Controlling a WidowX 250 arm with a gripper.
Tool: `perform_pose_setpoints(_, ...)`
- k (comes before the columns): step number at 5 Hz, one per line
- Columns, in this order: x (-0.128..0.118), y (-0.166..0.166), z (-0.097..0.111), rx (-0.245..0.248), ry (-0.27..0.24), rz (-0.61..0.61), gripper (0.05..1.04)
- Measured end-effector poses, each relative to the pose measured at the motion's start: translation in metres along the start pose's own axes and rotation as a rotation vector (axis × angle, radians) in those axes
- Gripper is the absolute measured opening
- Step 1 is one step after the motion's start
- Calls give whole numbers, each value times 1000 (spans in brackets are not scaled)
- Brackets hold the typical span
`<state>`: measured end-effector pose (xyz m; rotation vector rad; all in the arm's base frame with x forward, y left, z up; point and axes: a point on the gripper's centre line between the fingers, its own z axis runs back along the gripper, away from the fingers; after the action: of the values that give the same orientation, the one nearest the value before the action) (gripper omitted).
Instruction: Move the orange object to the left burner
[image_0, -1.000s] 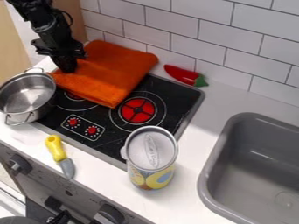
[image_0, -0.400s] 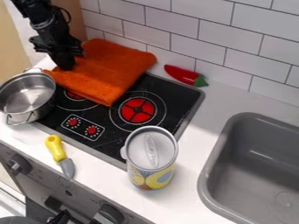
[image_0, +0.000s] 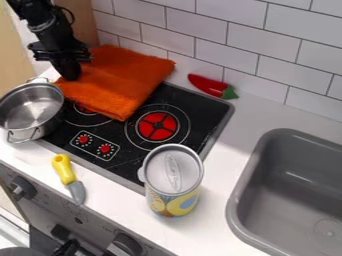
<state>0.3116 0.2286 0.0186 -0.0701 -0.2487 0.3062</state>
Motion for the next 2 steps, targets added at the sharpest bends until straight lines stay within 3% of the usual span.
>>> perform_pose_setpoints(1,1,-4,5,-41,9,15,71)
perform_pose_setpoints(2,3,-8,18,-54,-2,14,212)
